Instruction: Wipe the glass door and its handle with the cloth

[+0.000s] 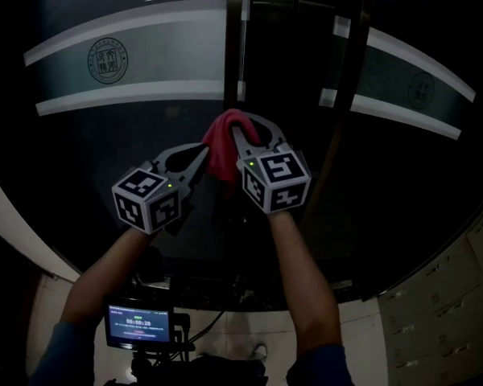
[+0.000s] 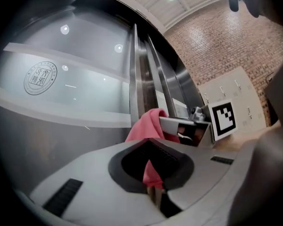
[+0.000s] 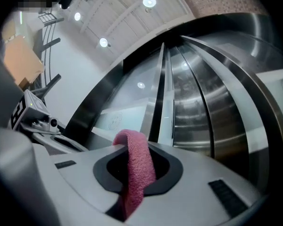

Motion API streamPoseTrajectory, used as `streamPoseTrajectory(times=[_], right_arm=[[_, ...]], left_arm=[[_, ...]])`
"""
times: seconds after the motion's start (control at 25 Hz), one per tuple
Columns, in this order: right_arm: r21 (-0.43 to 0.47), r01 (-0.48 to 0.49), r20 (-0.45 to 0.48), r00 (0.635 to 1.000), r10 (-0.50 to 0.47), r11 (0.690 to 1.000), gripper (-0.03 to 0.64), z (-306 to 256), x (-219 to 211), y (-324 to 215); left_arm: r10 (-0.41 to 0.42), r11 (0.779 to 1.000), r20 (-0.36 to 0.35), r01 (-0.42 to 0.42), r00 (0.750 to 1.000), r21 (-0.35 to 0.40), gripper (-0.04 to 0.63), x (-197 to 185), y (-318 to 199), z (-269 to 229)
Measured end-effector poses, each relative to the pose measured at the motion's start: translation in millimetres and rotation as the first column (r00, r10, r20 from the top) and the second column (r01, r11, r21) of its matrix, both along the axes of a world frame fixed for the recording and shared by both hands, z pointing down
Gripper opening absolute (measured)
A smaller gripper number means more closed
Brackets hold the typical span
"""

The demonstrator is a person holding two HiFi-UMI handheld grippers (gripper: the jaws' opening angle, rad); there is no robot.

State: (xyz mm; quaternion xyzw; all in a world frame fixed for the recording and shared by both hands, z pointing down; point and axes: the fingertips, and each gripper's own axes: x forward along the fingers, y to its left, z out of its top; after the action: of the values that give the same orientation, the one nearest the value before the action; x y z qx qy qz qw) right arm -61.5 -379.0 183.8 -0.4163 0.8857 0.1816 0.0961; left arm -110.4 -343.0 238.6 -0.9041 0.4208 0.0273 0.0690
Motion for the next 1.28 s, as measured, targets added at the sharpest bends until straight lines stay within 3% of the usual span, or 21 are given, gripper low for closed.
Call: streamPoseTrajectory(times=[0.16,0.44,0.68,0.88,1.08,1.28], right_arm=[[-0.06,-0.013,0.019,1.0,0.015,0.998,0.029,39.2,-3.4,-5.1],[-0.111,-0.067,0.005,0.998,0.068,0.992,0.029,55.1,-1.6,2.6],[-0.122,-0.085,0.076,0.993,0.095,0.989,0.029,82.4,20.5,56.9],[-0.13,-0.11,0.146,0.981,0.129,0.985,0.029,110.4,42.1,109.3],[-0.129,-0.101,0.114,0.987,0.116,0.986,0.029,138.9,62.2,168.6],[-0.138,-0.062,0.085,0.994,0.074,0.988,0.029,162.9,96.7,235.3]], left_arm=[[0.016,1.0,0.006,-0.016,1.0,-0.025,0.012,5.9,-2.0,17.6],[0.05,0.998,-0.003,-0.05,0.999,-0.033,0.012,13.1,2.8,28.4],[0.072,0.997,-0.009,-0.072,0.997,0.009,0.012,17.5,21.3,41.4],[0.107,0.994,0.076,-0.109,0.991,0.021,0.013,31.1,57.6,76.5],[0.071,0.998,0.089,-0.07,0.994,-0.005,0.013,46.5,99.0,105.4],[0.025,0.999,0.086,-0.023,0.996,-0.025,0.012,87.7,168.9,139.9]])
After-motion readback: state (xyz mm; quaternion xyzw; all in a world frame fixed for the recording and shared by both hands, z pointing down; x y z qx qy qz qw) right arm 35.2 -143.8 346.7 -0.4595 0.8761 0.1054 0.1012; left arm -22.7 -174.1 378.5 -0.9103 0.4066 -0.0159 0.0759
